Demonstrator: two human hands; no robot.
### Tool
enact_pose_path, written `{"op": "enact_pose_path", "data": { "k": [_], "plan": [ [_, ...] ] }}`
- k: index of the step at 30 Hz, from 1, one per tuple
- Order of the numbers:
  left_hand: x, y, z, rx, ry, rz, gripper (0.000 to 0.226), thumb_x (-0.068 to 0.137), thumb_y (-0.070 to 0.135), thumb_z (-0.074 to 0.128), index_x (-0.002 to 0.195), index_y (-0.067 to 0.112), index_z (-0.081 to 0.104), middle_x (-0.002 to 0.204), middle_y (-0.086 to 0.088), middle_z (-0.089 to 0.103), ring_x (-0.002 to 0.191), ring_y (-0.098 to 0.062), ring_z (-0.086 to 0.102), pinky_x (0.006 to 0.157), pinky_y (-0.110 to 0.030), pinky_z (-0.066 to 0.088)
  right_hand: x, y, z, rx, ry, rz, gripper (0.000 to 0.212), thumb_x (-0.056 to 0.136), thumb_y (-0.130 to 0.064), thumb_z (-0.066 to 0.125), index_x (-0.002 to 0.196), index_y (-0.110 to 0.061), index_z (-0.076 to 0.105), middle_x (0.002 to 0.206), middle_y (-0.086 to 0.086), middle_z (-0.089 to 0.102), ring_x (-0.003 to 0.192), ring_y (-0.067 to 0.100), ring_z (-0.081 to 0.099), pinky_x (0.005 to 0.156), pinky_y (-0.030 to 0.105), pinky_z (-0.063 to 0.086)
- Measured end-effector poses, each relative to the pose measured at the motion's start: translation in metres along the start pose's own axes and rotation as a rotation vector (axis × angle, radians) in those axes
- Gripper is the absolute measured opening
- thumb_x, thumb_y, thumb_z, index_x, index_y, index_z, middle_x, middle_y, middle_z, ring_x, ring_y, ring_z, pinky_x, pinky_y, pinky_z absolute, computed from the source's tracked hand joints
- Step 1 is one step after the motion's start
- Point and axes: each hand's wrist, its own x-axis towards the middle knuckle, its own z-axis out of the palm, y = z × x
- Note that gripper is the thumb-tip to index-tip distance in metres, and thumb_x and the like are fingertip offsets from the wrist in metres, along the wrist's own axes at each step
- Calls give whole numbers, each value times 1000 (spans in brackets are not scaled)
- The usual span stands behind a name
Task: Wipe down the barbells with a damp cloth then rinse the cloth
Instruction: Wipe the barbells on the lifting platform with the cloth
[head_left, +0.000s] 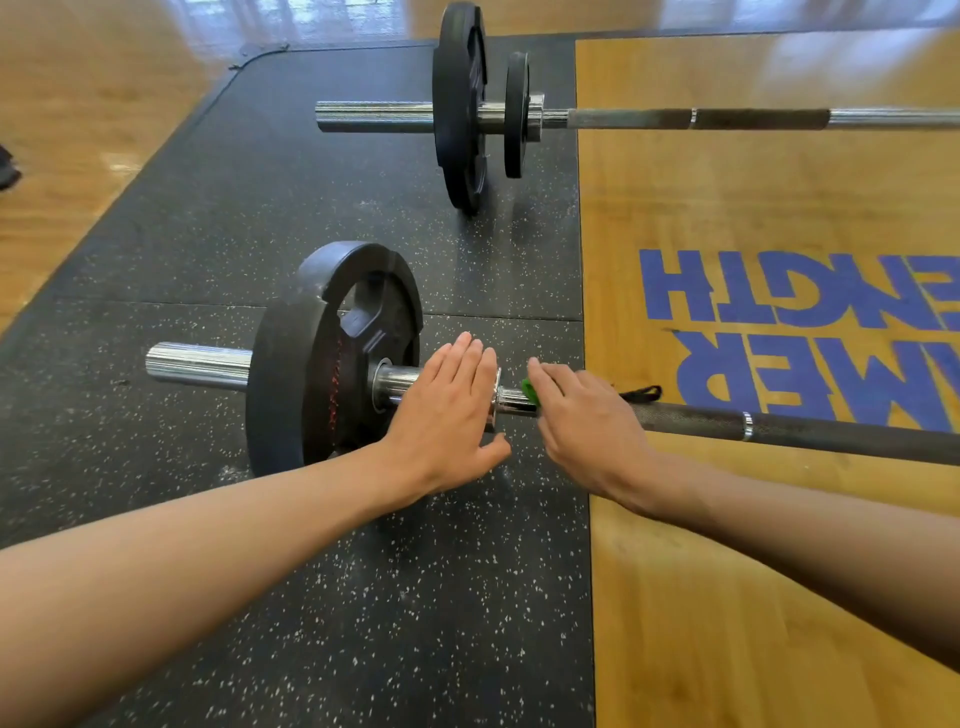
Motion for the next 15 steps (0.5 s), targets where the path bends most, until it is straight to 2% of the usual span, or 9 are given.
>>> {"op": "enact_pose_path", "data": {
  "k": [2,5,8,10,13,15],
  "plan": [
    [1,-2,-2,17,-26,-5,98,84,65,30,154,-4,23,159,-23,30,151,-36,19,124,-47,19,9,-3,-3,125,-7,32,56,102,-25,28,154,-4,35,137,15,56,109,35,60,92,46,49],
    [0,-6,-9,63,-78,-24,107,85,75,32,156,-2,13,162,-22,24,153,-36,13,125,-48,14,21,-14,-14,434,12,212,51,108,-22,34,158,-9,27,144,12,50,120,30,55,100,46,45],
    [-7,-15,-24,222,-140,-2,119,81,87,26,157,-3,11,165,-23,15,154,-36,3,125,-50,4,38,-39,-15,654,85,214,50,110,-23,34,158,-9,27,151,10,45,132,25,48,110,39,39],
    [-13,-24,-36,321,-107,24,121,80,89,20,157,-4,14,164,-24,14,154,-38,1,124,-52,-1,44,-57,-6,640,136,136,48,110,-20,35,156,-9,33,154,9,44,138,23,44,115,38,36],
    [-21,-36,-50,388,-87,44,118,81,86,17,155,-6,19,164,-27,12,154,-40,-2,123,-53,-3,49,-64,11,381,242,12,42,107,-18,43,146,-7,51,147,12,54,137,29,48,113,46,41],
    [-23,-40,-59,454,-73,22,114,84,84,20,154,-7,21,164,-29,9,153,-41,-4,123,-54,-3,46,-56,15,217,268,-98,43,103,-20,42,140,-5,56,142,14,58,134,33,51,112,47,44]
  ]
}}
